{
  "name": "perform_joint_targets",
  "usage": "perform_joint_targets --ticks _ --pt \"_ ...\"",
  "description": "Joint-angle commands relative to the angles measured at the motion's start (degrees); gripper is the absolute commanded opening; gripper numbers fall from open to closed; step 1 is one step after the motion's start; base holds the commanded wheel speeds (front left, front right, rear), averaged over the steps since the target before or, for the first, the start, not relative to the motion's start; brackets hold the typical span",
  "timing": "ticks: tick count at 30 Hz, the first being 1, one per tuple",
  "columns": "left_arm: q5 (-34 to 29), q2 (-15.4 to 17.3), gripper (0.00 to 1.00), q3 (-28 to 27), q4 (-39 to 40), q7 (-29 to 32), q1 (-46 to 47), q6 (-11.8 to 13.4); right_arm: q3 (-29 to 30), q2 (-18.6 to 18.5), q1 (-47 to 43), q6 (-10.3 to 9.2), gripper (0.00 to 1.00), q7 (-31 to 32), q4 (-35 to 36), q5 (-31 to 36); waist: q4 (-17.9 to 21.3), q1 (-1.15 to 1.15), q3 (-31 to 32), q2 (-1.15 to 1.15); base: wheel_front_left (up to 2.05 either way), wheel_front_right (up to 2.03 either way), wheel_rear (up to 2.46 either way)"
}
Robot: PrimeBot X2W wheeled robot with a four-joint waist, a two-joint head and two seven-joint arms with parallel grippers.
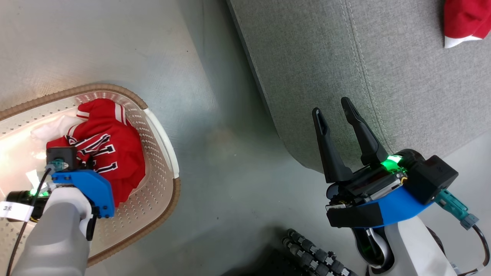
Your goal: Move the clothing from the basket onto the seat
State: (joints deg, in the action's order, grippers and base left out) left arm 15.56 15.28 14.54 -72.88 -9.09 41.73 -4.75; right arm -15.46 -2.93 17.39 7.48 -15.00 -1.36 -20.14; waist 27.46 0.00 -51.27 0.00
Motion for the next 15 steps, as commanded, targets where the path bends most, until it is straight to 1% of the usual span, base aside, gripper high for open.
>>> perform_joint_targets --ticks 1,4,8,15 --pt "0.08 -0.27 0.0 0.21 -0.08 -0.03 1.11 0.28 0.17 0.07 0.78 0.03 1.0 -0.27 -0.09 0.4 -0.13 0.0 0.07 0.0 0.0 0.0 0.0" --pt "0.19 -0.88 0.0 0.47 -0.31 -0.45 1.14 0.59 0.26 0.07 0.86 0.03 1.0 -0.27 -0.2 0.53 -0.54 0.0 0.4 0.0 0.0 0.0 0.0" --pt "0.55 -1.99 0.0 0.89 -0.51 -0.89 1.43 0.21 0.61 0.07 1.21 0.03 1.0 -0.26 -0.57 1.18 -1.61 0.0 1.67 0.0 0.0 0.0 0.0" --pt "1.3 -4.76 0.0 1.82 -0.84 -2.26 0.83 -0.71 1.96 0.05 1.23 0.03 1.0 -0.26 -1.13 3.57 -5.59 0.0 6.84 0.0 0.0 0.0 0.0"
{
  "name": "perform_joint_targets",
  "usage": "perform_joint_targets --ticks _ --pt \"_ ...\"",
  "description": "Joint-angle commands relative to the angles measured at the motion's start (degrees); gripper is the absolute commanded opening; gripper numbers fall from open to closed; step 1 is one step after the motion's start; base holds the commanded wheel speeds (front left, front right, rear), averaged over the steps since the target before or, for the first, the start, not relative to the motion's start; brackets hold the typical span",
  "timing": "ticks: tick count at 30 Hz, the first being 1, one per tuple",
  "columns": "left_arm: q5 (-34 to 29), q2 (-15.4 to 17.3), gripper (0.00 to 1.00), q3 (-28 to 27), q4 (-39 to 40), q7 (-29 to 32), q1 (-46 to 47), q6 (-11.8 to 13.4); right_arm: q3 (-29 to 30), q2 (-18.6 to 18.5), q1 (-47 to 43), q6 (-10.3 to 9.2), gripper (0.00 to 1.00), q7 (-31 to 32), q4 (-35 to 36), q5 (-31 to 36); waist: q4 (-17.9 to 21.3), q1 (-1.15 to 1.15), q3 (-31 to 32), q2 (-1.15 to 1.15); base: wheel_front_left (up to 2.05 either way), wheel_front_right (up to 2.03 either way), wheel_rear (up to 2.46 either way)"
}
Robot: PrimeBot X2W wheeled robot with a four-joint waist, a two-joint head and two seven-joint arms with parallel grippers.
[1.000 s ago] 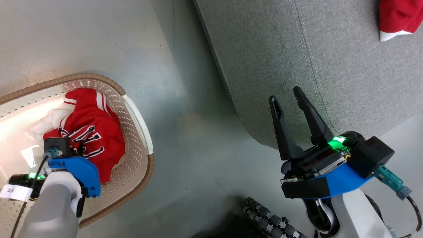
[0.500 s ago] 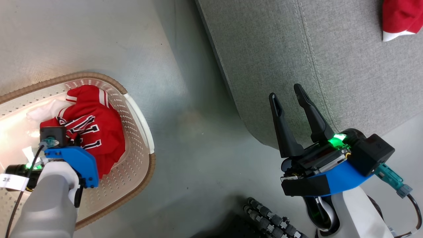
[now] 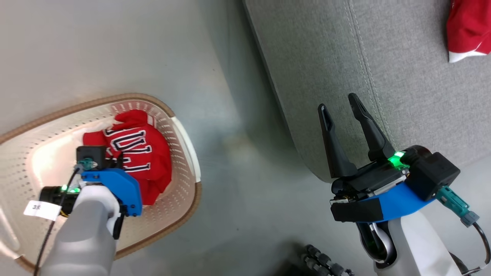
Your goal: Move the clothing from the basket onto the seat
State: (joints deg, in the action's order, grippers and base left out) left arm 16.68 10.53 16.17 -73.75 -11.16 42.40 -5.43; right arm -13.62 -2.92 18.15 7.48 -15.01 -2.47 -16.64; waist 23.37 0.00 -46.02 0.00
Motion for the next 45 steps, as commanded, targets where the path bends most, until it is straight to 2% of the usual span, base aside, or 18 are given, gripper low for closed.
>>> perform_joint_targets --ticks 1,12,16,18,23,27,34,45 --pt "0.35 -0.52 0.0 0.3 -0.01 -0.42 -0.23 -0.16 0.34 0.04 0.29 0.03 1.0 -0.25 -0.18 0.56 -2.14 0.0 2.48 0.0 0.0 0.0 0.0" --pt "2.33 -6.3 0.0 1.8 -0.12 -3.12 -3.37 -1.66 3.58 0.02 -1.99 0.03 1.0 -0.24 -1.67 5.42 -10.17 0.0 11.68 0.0 0.0 0.0 0.0" --pt "3.3 -7.35 0.0 3.25 0.33 -3.76 -4.82 -2.07 4.37 0.01 -3.06 0.03 1.0 -0.23 -2.53 7.08 -13.21 0.0 15.89 0.0 0.0 0.0 0.0" --pt "3.81 -7.62 0.0 4.32 1.13 -4.0 -5.47 -2.11 4.5 0.0 -3.72 0.03 1.0 -0.23 -3.05 7.82 -14.47 0.0 17.9 0.0 0.0 0.0 0.0" --pt "10.2 -7.63 0.0 11.28 7.79 -4.08 -9.77 -2.04 4.75 0.0 -5.04 0.03 1.0 -0.23 -4.31 8.76 -16.91 0.0 23.15 0.0 0.0 0.0 0.0" --pt "13.03 -7.62 0.0 15.41 13.09 -4.1 -14.42 -2.04 5.72 0.0 -7.52 0.03 1.0 0.21 -5.22 9.26 -19.13 0.0 28.64 0.0 0.0 0.0 0.0" --pt "15.34 -7.62 0.0 18.65 16.21 -4.1 -16.26 -2.04 6.6 0.0 -11.21 0.03 1.0 1.89 -4.28 9.29 -21.14 0.0 34.1 0.0 0.0 0.0 0.0" --pt "16.7 -7.65 0.0 22.27 21.56 -4.12 -17.95 -0.57 6.55 0.0 -14.93 0.03 1.0 3.99 -2.77 8.77 -22.75 0.0 39.53 0.0 0.0 0.0 0.0"
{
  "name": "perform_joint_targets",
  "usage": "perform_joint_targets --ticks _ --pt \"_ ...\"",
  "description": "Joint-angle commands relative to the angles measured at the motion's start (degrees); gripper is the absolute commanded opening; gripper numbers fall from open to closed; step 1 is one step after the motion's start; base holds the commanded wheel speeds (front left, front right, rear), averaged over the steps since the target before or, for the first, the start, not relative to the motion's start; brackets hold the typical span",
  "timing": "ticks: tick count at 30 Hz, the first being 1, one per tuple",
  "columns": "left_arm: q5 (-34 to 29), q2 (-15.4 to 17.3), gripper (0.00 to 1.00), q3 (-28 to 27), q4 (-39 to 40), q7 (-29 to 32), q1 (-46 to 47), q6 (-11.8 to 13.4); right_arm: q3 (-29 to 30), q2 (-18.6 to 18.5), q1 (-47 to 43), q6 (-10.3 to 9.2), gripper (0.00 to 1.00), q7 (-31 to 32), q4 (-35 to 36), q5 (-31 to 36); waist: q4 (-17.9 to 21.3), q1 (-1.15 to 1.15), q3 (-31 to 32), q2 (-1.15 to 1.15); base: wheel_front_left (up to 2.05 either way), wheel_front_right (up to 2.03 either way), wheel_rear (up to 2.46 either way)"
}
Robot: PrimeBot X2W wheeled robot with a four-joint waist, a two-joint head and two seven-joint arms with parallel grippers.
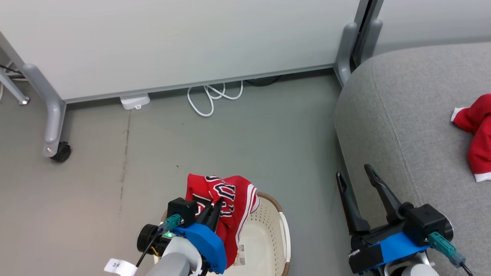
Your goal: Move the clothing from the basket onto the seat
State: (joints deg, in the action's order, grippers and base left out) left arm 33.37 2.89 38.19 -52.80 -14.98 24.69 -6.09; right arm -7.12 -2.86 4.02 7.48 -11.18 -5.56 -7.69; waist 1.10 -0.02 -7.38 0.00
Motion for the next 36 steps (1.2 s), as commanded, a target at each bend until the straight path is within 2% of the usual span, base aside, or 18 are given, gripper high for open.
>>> perform_joint_targets --ticks 1,17,26,36 --pt "-0.06 -0.01 0.0 0.45 1.05 -0.29 -0.43 0.18 0.07 -0.05 -1.1 0.03 1.0 0.34 0.41 -0.23 -0.6 0.02 1.32 0.0 0.0 0.0 0.0" --pt "-0.45 0.01 0.0 5.82 6.08 -0.29 3.63 -0.39 -0.84 -0.05 -3.96 0.03 1.0 1.84 1.41 -0.94 -1.55 0.02 5.59 0.0 0.0 0.0 0.0" --pt "3.95 -0.01 0.0 12.85 8.65 -0.3 10.34 0.77 -1.66 -0.05 -4.1 0.03 1.0 2.39 1.04 -1.06 -1.66 0.02 5.66 0.0 0.0 0.0 0.0" --pt "11.28 0.0 0.0 21.42 13.1 1.16 17.6 3.3 -2.02 -0.05 -4.09 0.03 1.0 2.72 0.65 -1.25 -1.78 0.02 5.35 0.0 0.0 0.0 0.0"
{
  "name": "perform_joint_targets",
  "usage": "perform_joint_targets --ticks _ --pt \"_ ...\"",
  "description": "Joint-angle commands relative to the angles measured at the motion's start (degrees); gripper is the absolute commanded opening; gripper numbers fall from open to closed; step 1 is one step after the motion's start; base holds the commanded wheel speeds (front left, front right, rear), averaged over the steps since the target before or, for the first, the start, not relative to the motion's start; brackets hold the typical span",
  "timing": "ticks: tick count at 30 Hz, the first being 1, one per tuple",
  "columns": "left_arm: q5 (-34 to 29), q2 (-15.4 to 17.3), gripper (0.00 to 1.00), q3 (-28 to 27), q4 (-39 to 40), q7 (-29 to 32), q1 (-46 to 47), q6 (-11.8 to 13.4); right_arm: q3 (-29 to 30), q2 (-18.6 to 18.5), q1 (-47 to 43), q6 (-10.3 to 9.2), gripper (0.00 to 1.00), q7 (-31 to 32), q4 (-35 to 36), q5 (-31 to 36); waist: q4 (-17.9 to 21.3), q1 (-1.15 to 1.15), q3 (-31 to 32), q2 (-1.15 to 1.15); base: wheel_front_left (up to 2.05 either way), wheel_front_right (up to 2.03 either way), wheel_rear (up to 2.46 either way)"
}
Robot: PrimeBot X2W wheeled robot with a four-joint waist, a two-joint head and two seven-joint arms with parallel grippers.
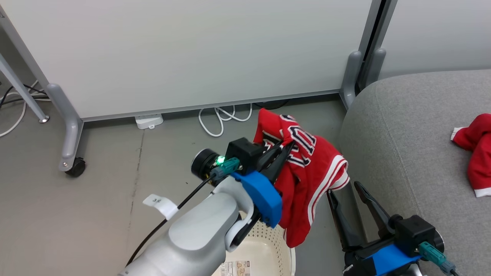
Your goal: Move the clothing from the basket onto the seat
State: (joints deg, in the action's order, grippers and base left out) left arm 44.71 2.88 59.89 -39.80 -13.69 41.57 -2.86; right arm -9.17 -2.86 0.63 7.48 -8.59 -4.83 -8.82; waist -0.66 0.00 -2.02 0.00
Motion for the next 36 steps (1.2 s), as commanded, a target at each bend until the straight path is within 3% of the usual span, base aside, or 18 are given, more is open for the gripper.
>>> perform_joint_targets --ticks 1,14,26,36 --pt "0.77 0.01 0.0 0.44 0.64 0.08 1.43 0.52 0.04 -0.05 -0.71 0.03 1.0 0.19 -0.12 -0.06 -0.05 0.0 -0.04 0.0 0.0 0.0 0.0" --pt "8.21 0.01 0.0 8.79 5.11 0.53 8.48 4.74 -0.36 -0.05 -0.34 0.03 1.0 0.04 -0.3 -0.4 -0.05 0.0 -0.2 0.0 0.0 0.0 0.0" --pt "11.75 0.01 0.0 12.06 4.16 -0.42 9.7 5.39 -0.24 -0.05 0.66 0.03 1.0 -0.33 -1.51 -0.95 -0.32 0.0 -0.48 0.0 0.0 0.0 0.0" --pt "13.22 0.01 0.0 13.06 4.51 -0.65 10.76 5.55 -1.26 -0.05 6.75 0.03 1.0 -1.29 -7.56 -1.01 -0.33 0.0 -1.28 0.0 0.0 0.0 0.0"
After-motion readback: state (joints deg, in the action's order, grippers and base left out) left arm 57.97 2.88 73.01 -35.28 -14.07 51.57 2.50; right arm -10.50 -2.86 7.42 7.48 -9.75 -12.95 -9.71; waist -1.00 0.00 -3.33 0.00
